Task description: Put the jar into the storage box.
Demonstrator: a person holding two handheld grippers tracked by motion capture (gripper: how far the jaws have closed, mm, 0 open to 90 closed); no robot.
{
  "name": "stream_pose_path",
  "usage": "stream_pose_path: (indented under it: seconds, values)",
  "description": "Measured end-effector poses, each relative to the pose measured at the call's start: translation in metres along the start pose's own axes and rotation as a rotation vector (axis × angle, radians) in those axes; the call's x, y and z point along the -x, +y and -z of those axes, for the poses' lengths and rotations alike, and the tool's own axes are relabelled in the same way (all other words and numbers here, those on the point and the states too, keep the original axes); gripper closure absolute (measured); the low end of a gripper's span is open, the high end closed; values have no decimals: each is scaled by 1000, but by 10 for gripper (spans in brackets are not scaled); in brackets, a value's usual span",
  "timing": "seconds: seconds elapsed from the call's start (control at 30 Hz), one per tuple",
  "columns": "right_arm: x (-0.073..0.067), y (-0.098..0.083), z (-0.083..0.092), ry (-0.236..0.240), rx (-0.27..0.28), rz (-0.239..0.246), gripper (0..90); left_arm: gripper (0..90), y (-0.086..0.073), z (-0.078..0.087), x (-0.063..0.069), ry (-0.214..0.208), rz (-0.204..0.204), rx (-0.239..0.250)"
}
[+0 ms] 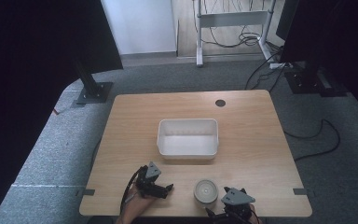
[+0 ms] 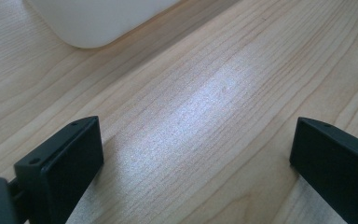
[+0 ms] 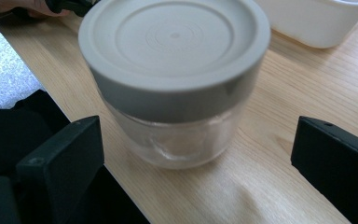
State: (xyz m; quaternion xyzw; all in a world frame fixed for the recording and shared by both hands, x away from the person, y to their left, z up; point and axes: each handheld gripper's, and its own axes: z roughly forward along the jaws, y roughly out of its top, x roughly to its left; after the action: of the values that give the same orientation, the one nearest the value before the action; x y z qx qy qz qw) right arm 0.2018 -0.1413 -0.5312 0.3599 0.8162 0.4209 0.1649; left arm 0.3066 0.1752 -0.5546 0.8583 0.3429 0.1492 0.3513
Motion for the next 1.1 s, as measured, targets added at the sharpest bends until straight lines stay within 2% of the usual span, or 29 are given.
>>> stream_pose_path:
  seconds: [0.47,0.93,1.1]
  values:
    - [-4,10,-16,19,0,25,28,23,0,0,0,0,0,0]
    - [-7,17,-37,34,-18,22,51,23,0,0,0,0,0,0]
    - [-9,19,-41,7,-30,28,88,23,0,0,0,0,0,0]
